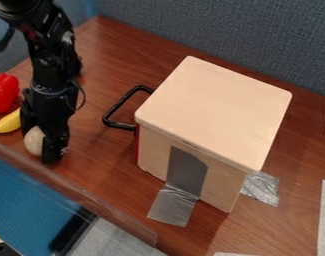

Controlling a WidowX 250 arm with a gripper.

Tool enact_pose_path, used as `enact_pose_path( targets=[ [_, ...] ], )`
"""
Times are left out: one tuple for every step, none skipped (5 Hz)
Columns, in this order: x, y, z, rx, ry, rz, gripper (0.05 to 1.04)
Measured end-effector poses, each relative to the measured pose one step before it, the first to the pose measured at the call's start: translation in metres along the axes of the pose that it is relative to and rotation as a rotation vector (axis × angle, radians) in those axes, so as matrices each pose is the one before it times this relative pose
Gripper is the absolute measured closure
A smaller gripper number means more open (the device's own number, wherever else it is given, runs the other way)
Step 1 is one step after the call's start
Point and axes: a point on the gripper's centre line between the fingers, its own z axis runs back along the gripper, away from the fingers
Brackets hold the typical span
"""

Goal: Move the white object to the lower left of the table

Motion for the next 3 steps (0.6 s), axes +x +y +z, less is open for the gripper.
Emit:
enact_pose_path(
  targets=[
    [0.00272, -0.00196, 0.00075, -0.0166, -0.0133, -0.0010, 0.074],
    [-0.00088, -0.00228, 0.00916, -0.0300, -0.0141, 0.0002, 0.079],
    [0.00029, 0.00350, 0.03257, 0.0037, -0.0973, 0.0056, 0.084]
  ],
)
